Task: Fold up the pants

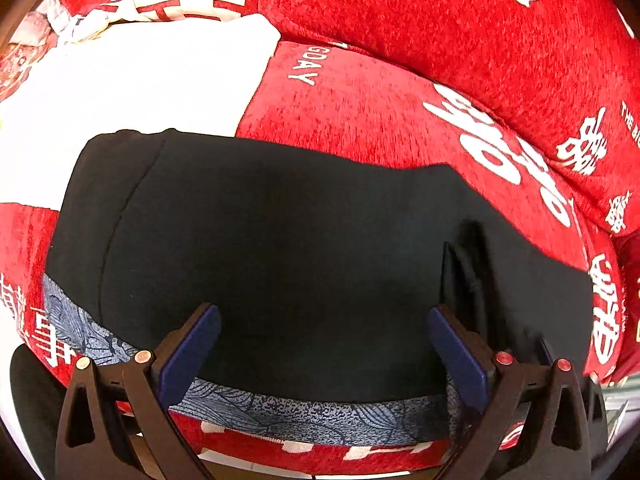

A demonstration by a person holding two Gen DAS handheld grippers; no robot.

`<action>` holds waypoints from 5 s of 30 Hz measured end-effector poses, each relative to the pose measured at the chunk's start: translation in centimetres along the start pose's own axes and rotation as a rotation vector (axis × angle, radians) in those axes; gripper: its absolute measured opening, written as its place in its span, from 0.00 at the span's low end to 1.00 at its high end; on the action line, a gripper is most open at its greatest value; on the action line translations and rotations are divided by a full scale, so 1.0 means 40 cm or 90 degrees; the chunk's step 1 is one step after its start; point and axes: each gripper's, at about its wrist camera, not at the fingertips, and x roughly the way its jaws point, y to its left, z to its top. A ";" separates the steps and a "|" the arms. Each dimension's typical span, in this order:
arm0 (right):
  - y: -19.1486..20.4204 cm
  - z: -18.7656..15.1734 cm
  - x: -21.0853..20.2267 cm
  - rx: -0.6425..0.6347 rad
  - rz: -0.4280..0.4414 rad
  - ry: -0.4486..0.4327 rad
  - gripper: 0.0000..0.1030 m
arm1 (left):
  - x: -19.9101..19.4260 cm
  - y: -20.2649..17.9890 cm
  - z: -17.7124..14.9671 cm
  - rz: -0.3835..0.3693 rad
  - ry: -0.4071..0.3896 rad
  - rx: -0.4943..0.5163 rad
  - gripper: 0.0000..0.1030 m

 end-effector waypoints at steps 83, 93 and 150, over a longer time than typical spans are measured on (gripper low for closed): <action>-0.107 -0.073 0.118 0.251 0.136 0.105 0.99 | 0.007 0.105 -0.074 0.104 0.003 0.069 1.00; -0.056 0.119 0.055 0.182 0.224 0.003 0.99 | 0.026 0.249 -0.076 0.019 0.011 0.003 1.00; 0.086 0.443 0.180 -0.051 0.450 0.020 0.71 | 0.068 0.417 0.189 -0.239 0.085 0.201 0.46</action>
